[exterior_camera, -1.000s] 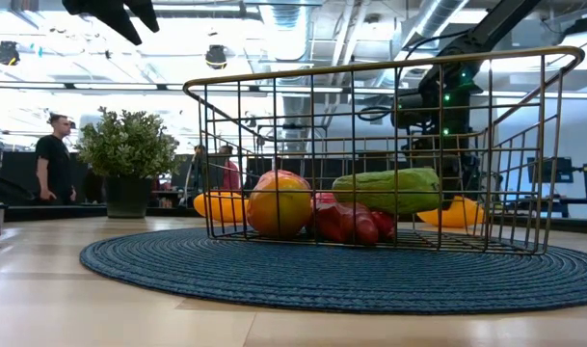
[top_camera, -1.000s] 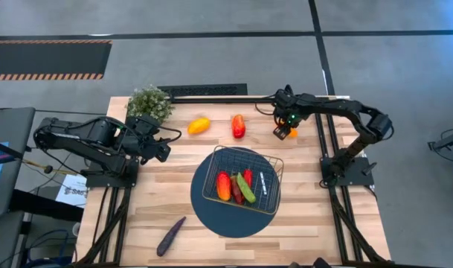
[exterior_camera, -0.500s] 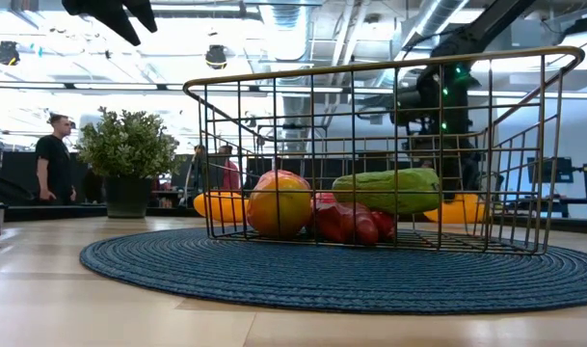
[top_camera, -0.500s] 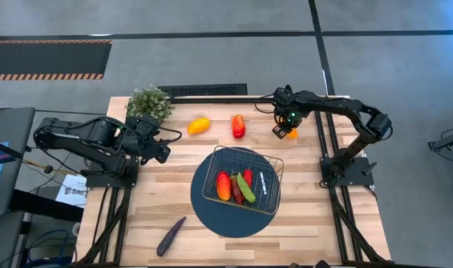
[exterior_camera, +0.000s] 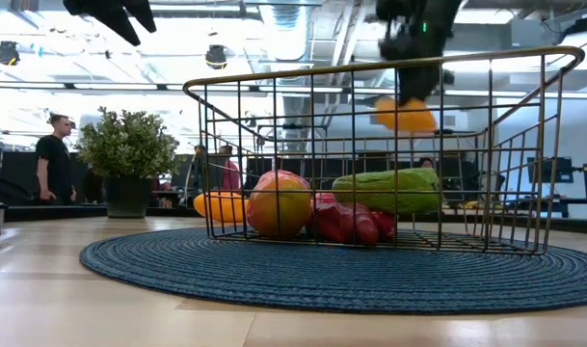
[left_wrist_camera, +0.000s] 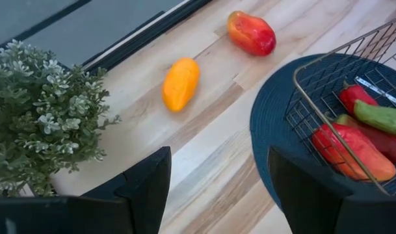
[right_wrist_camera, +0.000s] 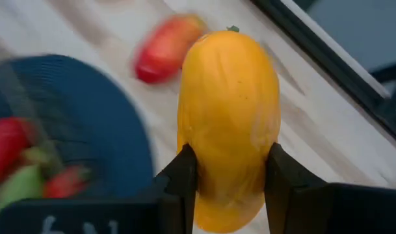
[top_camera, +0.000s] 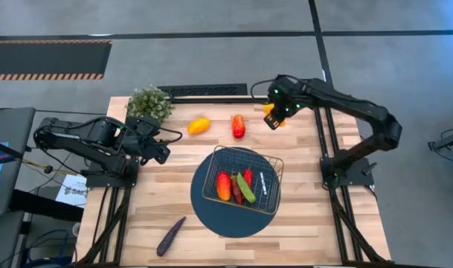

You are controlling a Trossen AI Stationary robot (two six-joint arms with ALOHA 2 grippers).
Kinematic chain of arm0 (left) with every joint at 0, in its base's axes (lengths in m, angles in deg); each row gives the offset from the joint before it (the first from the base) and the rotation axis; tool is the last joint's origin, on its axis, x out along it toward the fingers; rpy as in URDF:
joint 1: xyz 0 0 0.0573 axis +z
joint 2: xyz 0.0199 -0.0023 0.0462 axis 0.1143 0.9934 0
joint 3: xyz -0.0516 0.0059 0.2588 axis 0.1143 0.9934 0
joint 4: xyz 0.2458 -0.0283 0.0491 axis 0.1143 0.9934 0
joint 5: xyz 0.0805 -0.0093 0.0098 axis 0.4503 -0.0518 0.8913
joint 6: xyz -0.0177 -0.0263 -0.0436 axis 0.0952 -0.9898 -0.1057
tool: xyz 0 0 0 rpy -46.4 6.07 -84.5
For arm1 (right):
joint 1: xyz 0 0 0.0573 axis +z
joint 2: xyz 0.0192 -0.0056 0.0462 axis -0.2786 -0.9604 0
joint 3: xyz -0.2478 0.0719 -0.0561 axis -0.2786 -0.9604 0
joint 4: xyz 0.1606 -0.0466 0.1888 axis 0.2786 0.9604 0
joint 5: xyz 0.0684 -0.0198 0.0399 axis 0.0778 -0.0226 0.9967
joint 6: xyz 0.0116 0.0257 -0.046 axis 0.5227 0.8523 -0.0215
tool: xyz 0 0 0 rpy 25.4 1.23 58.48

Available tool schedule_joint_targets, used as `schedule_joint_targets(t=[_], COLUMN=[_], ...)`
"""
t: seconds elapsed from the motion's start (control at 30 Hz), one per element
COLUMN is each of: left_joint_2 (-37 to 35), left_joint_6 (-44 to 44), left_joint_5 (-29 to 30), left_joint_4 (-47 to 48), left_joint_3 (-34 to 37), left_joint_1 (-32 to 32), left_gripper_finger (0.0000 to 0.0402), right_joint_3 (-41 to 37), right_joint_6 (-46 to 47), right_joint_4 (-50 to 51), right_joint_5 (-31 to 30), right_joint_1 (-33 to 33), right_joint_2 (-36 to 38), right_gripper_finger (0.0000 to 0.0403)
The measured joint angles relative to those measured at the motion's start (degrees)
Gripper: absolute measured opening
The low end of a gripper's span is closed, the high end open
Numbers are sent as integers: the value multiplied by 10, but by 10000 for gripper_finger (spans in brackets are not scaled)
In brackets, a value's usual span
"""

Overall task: Build produce basket
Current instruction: Put the right yellow mango into the gold wire basket

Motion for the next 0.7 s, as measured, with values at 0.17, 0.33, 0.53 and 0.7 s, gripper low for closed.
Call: schedule_joint_targets(t=[0.17, 0.33, 0.53, 0.7], left_joint_2=[0, 0, 0, 0], left_joint_6=[7, 7, 9, 22], left_joint_5=[0, -1, -11, -11], left_joint_4=[0, 0, 0, 0], left_joint_3=[0, 0, 0, 0], left_joint_1=[0, 0, 0, 0], left_gripper_finger=[240, 240, 240, 240], right_joint_3=[30, 30, 30, 30], right_joint_6=[70, 208, 378, 495], right_joint_4=[2, 19, 21, 15], right_joint_5=[0, 0, 0, 0], right_joint_1=[100, 200, 298, 354], right_joint_2=[18, 10, -30, -80], right_gripper_finger=[119, 118, 118, 118])
